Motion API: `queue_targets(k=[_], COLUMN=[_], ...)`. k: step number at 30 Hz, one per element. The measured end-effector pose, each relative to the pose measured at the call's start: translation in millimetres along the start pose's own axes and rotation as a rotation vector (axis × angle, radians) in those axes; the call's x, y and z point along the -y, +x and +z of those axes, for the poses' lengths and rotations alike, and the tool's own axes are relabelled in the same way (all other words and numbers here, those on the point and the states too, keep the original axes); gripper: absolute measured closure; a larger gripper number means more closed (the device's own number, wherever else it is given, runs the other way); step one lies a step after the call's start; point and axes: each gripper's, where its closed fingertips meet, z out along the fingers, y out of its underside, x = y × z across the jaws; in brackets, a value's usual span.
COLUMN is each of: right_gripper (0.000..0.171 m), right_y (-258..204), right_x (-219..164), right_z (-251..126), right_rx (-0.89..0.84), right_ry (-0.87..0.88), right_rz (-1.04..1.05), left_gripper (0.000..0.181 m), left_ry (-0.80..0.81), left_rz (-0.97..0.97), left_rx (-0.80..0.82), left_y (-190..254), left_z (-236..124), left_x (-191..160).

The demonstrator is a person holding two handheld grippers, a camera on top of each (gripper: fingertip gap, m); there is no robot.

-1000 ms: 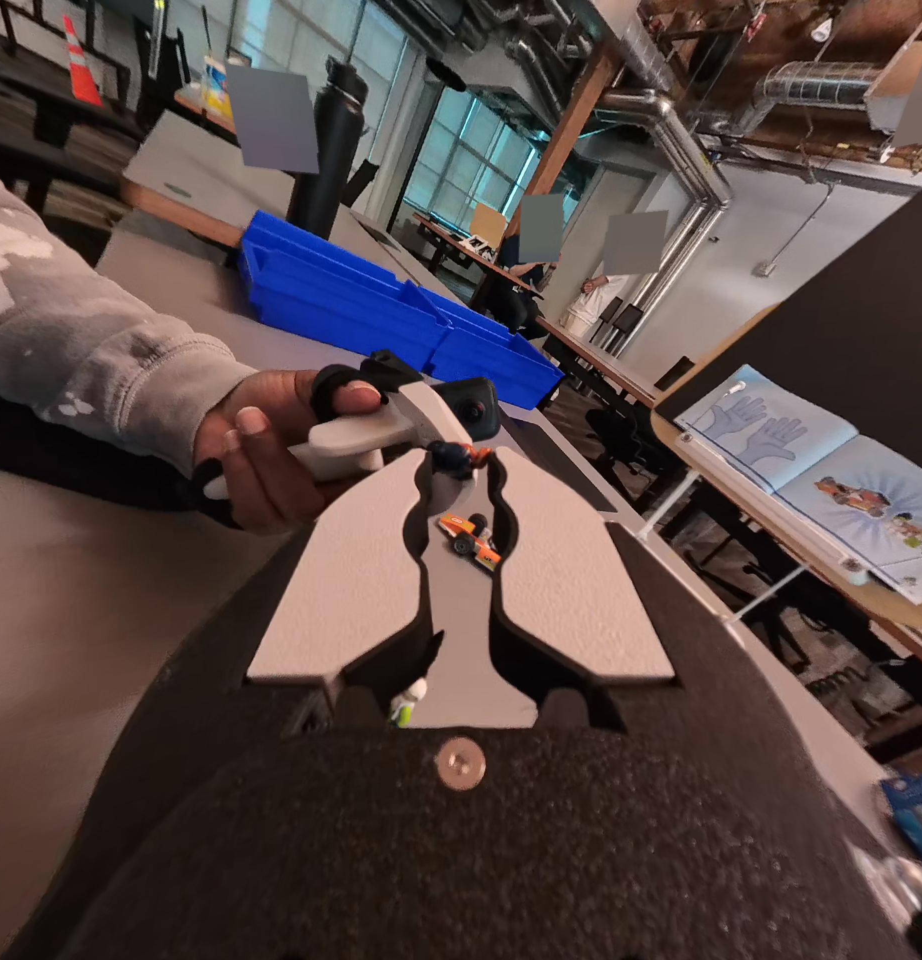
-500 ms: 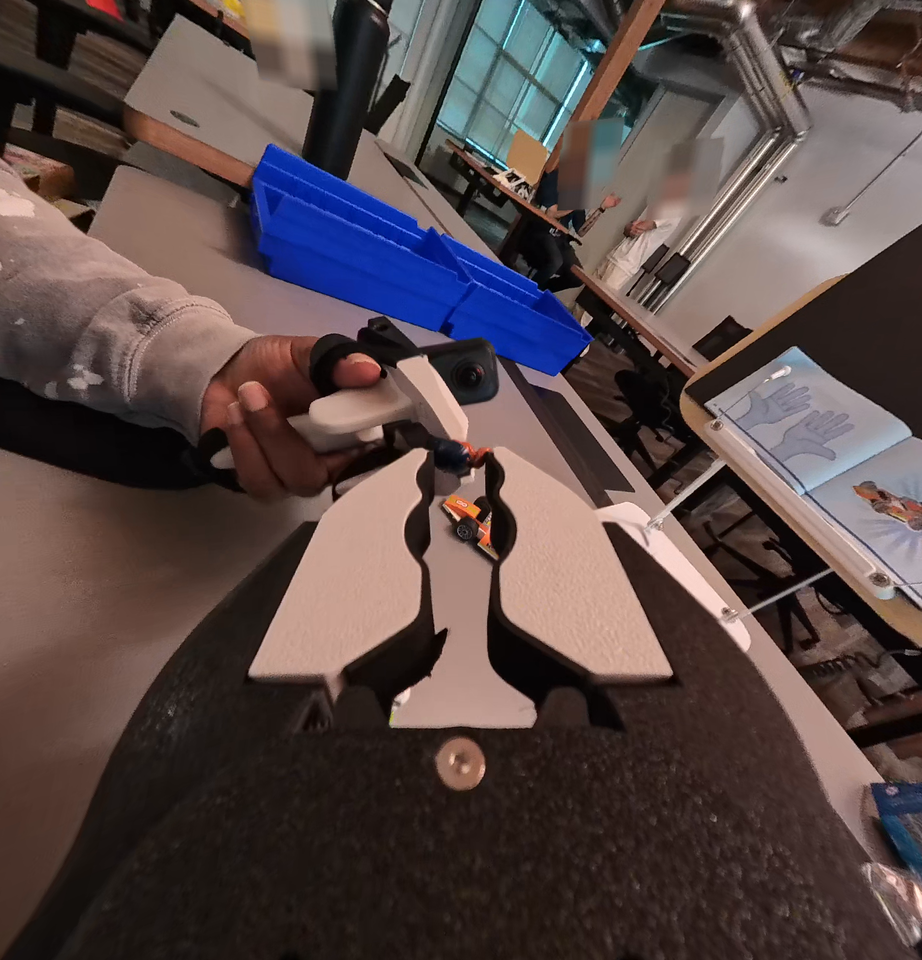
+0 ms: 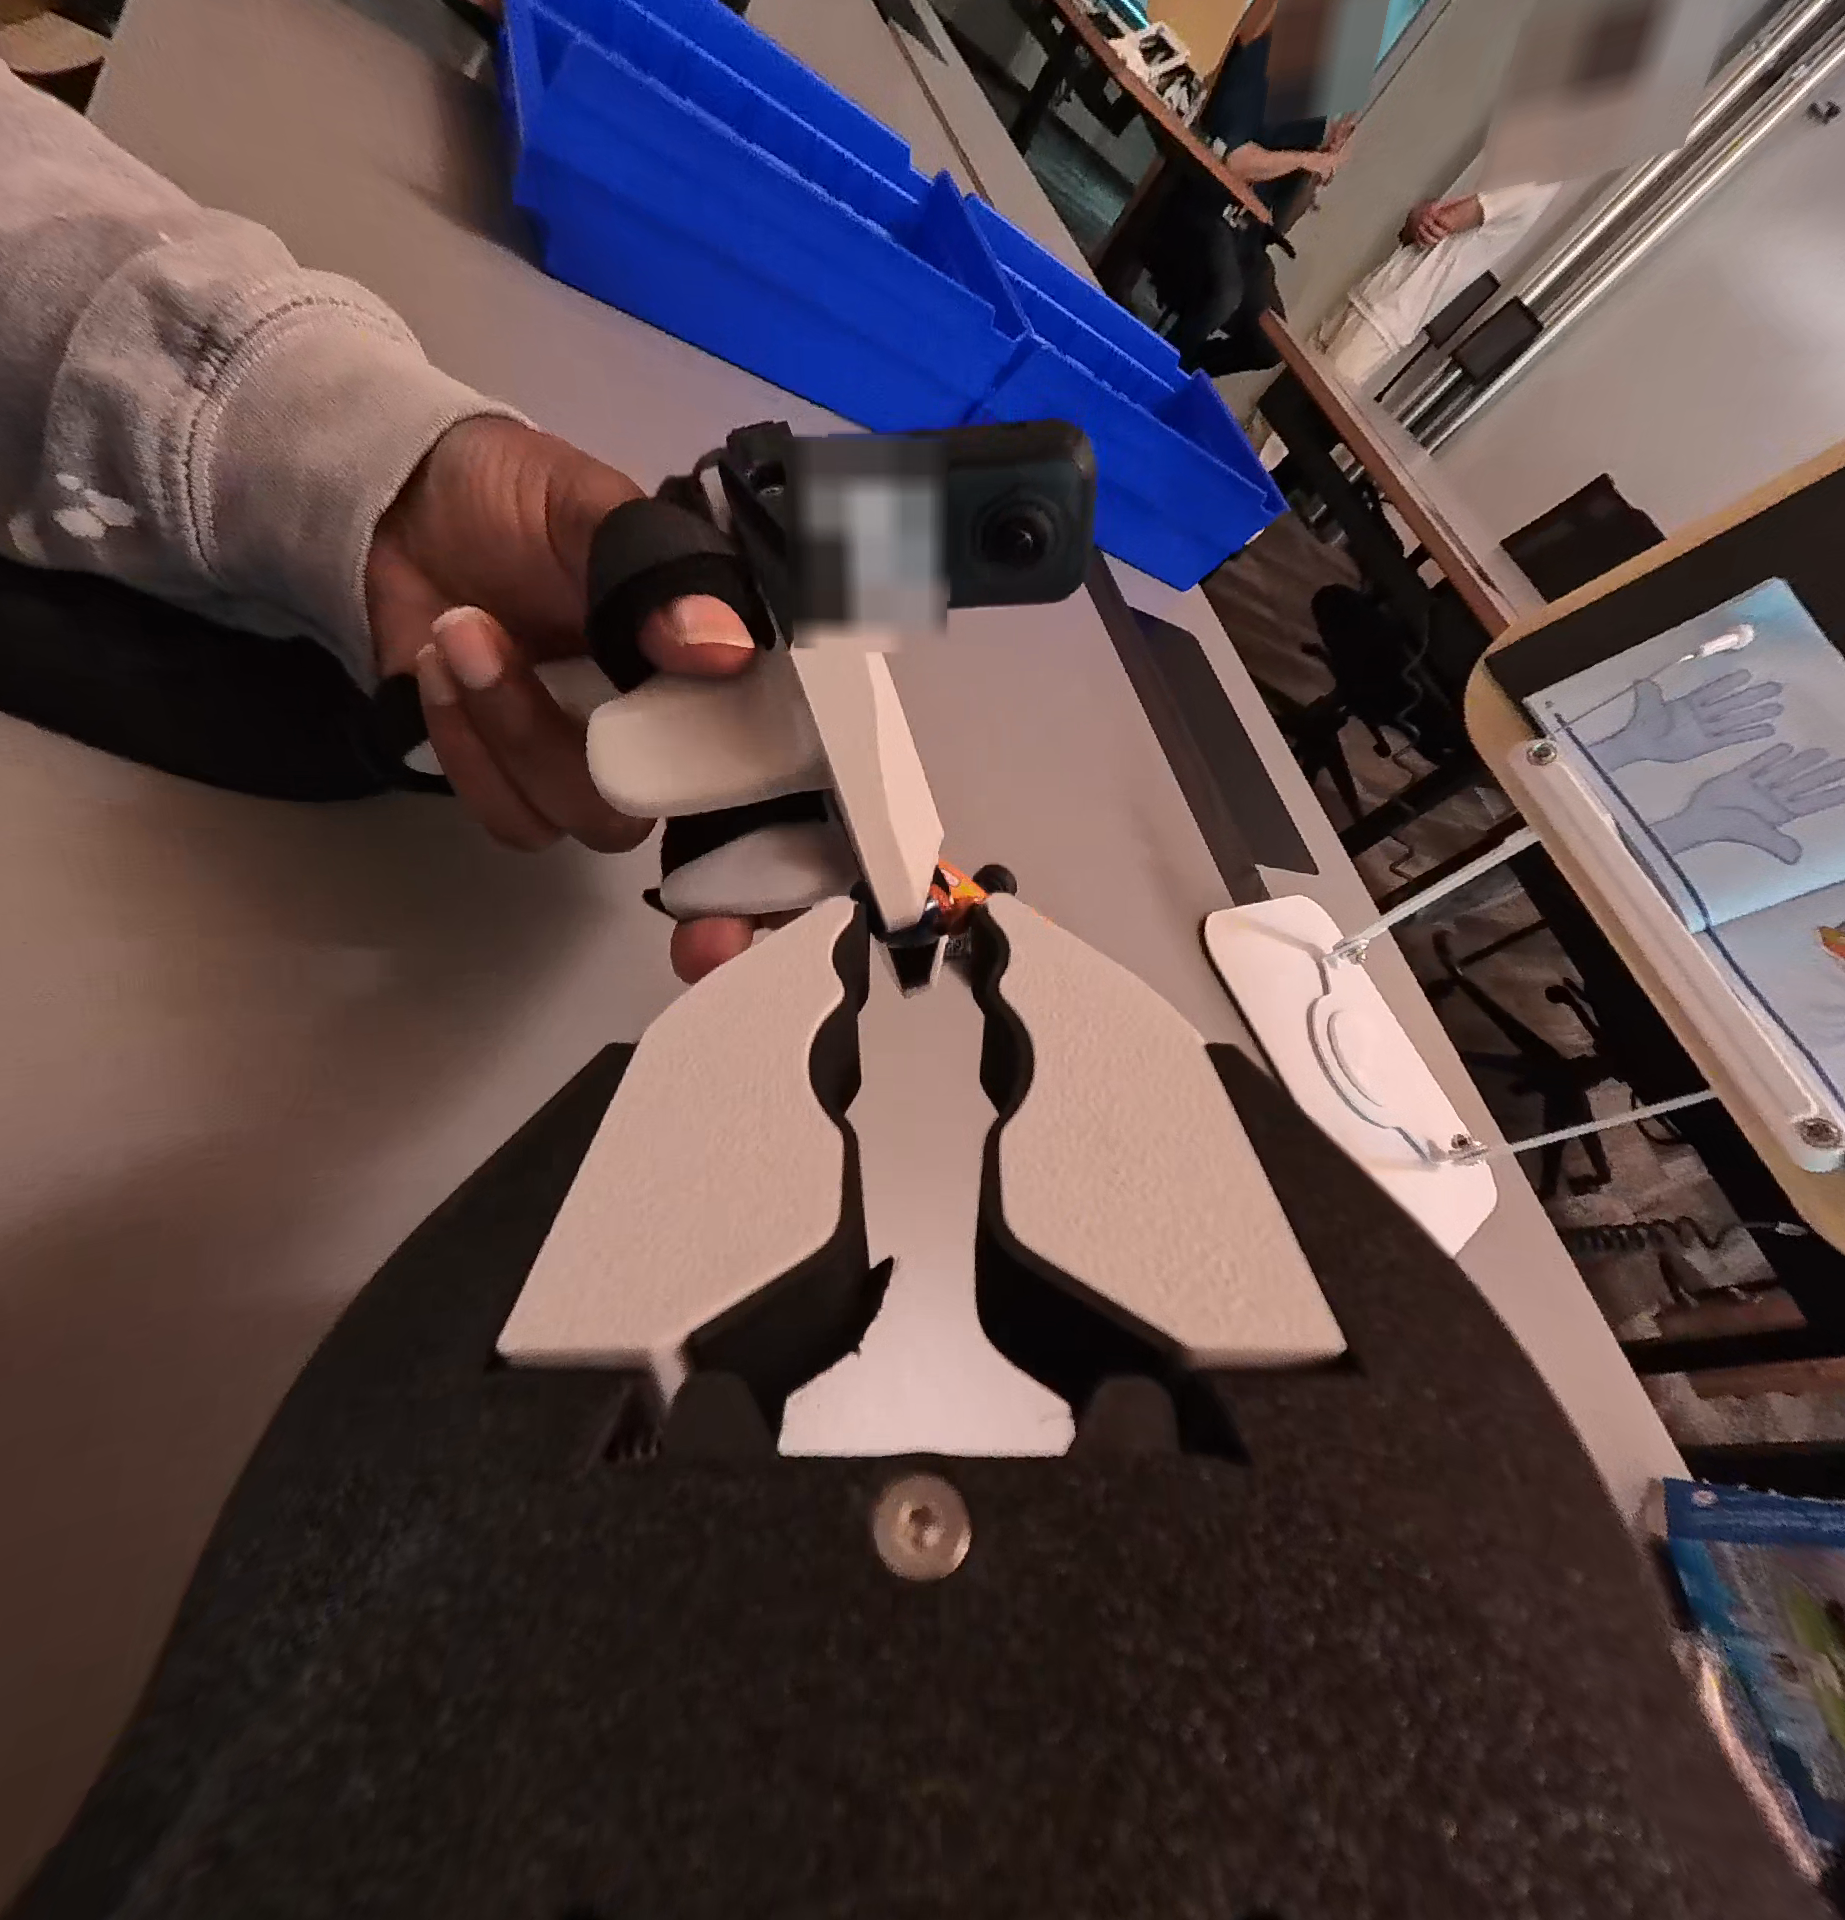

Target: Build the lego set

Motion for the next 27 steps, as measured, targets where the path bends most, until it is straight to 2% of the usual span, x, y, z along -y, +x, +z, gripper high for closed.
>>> queue_targets(k=[7,14,20,27], right_gripper=[0.150,0.150,0.151,0.153], right_y=[1.6,2.5,3.7,3.0], right_x=[8.1,5.9,7.0,0.9], right_z=[-0.6,0.4,0.7,1.1], right_rx=[-0.056,-0.093,-0.111,-0.014], right_ry=[0.032,-0.008,0.000,0.013], right_rz=[-0.029,-0.095,-0.068,0.033], left_gripper=[0.168,0.168,0.168,0.168], left_ry=[0.044,0.062,0.080,0.068], left_rz=[-0.086,-0.092,-0.093,-0.081], left_rx=[-0.116,-0.104,-0.112,-0.078], left_y=[9.8,7.3,8.2,2.4], left_z=[-0.1,0.3,-0.3,-0.8], left_x=[3.7,4.4,5.9,4.3])
